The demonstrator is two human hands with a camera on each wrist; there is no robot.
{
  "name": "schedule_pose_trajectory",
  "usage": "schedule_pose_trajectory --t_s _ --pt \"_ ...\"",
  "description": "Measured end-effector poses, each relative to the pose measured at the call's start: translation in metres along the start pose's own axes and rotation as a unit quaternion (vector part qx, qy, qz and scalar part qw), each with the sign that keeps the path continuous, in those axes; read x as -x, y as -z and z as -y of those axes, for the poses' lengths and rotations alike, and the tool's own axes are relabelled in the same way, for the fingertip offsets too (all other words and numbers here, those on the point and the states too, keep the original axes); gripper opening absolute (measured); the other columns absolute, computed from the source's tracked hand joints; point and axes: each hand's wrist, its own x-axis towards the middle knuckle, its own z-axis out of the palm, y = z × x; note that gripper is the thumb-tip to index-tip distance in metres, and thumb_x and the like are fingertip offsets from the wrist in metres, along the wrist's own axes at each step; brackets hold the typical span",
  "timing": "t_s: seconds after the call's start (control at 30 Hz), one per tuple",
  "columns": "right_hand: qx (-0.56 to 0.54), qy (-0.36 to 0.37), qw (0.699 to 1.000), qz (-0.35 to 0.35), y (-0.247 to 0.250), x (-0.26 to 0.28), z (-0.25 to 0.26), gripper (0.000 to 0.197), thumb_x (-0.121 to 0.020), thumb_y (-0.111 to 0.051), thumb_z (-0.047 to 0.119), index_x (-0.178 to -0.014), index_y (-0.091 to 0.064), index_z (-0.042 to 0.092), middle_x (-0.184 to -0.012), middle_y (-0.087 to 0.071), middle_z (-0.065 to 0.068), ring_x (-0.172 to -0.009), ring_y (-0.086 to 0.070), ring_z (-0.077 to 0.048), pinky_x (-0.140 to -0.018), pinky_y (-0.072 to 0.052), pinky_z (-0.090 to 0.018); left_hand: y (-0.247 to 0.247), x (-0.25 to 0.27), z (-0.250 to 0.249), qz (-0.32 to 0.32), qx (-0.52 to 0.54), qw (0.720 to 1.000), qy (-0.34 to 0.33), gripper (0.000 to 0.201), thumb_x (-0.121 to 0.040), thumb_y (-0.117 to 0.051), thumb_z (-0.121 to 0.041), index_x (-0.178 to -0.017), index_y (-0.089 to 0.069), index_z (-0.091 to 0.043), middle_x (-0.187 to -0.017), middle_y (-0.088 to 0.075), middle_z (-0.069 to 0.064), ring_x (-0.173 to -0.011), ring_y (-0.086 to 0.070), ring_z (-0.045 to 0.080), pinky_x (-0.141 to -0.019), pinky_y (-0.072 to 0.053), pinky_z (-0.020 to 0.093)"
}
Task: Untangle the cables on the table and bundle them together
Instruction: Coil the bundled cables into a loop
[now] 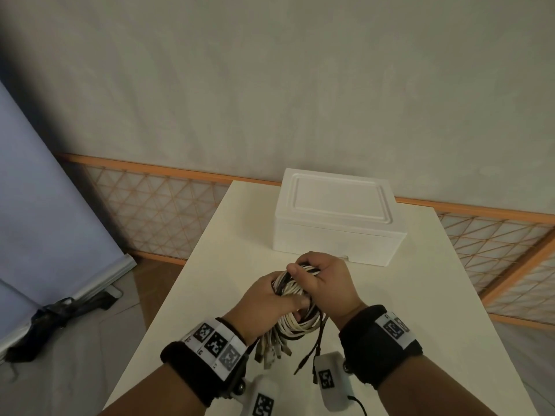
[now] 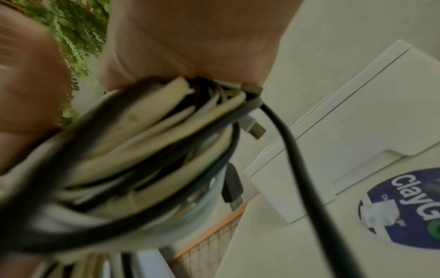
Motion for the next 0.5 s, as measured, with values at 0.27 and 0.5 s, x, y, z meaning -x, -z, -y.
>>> schedule_pose_trajectory --t_s 0.27,0.5 --pt "-0.256 -0.104 0.959 0.067 0.003 0.007 -0.005 0.082 -0.051 -0.088 0.048 -0.115 -0.054 0.010 -0.093 -0.068 -0.006 -0.084 -0.065 -0.021 -0.074 -0.056 -0.034 -0.005 0.000 -0.006 -0.091 0.102 0.991 0.011 0.022 -0.064 -0.062 -0.006 -0.080 -0.074 -0.015 -0.066 -0.064 0.006 -0.057 -0.056 0.018 -0.061 -0.048 0.031" --pt "-0.382 -0.172 0.908 0.012 -0.012 0.015 -0.004 0.069 -0.055 -0.091 0.034 -0.107 -0.054 0.007 -0.091 -0.063 -0.027 -0.068 -0.063 -0.031 -0.061 -0.053 -0.037 -0.002 -0.003 -0.010 -0.094 0.115 0.988 0.033 0.023 -0.059 -0.050 0.000 -0.067 -0.068 -0.012 -0.051 -0.051 0.008 -0.046 -0.050 0.019 -0.053 -0.045 0.027"
